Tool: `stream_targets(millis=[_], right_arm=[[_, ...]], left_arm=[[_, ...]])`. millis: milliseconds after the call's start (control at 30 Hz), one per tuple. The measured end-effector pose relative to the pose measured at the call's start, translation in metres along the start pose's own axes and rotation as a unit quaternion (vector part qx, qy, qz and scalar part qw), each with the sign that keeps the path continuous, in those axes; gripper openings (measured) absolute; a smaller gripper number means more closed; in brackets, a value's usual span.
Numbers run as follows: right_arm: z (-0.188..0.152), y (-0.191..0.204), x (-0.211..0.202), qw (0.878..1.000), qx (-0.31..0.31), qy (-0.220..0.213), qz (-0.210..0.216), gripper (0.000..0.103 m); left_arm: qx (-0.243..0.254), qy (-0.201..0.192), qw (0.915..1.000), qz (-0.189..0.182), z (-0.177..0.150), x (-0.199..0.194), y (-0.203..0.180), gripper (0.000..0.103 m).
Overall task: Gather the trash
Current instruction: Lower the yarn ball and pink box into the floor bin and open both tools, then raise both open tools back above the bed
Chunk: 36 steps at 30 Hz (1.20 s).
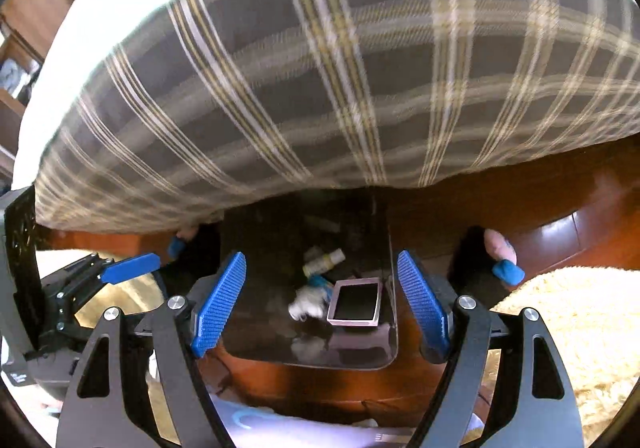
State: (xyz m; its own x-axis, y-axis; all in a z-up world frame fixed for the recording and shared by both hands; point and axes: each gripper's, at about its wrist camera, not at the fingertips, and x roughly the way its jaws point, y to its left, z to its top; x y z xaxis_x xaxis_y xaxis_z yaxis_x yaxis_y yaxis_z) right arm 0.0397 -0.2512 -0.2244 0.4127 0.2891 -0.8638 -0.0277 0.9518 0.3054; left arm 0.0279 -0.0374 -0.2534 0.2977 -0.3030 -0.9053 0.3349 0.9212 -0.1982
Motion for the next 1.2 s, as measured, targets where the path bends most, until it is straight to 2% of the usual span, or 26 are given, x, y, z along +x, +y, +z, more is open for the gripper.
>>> stream_targets(millis=[200,367,533,600,733,867,1200], right_arm=[[0.020,0.008,-0.055,0.998,-0.019,-0.067,0.002,0.079],[0.044,0.019,-0.098,0.991,-0.045,-0.124,-0.003,0.079],[0.077,0.021,-0.119,0.983,-0.060,-0.171,-0.036,0.079],[0.091,0.021,-0.122,0.981,-0.059,-0.182,-0.040,0.079],[0.120,0.022,-0.117,0.981,-0.057,-0.181,-0.047,0.085],[0.146,0.019,-0.109,0.981,-0.055,-0.178,-0.053,0.086],[0.205,0.010,-0.071,0.980,-0.060,-0.178,-0.058,0.085]], left_arm=[[0.023,-0.069,0.9972,0.014,0.021,-0.062,-0.006,0.082],[0.030,-0.129,0.9910,0.024,0.041,-0.111,-0.010,0.085],[0.020,-0.167,0.9847,0.045,0.068,-0.144,0.001,0.088],[0.015,-0.175,0.9830,0.054,0.078,-0.149,0.005,0.088],[0.003,-0.182,0.9822,0.048,0.100,-0.150,0.014,0.088],[0.015,-0.178,0.9814,0.070,0.127,-0.140,0.010,0.088],[0.017,-0.168,0.9845,0.049,0.189,-0.107,0.009,0.088]])
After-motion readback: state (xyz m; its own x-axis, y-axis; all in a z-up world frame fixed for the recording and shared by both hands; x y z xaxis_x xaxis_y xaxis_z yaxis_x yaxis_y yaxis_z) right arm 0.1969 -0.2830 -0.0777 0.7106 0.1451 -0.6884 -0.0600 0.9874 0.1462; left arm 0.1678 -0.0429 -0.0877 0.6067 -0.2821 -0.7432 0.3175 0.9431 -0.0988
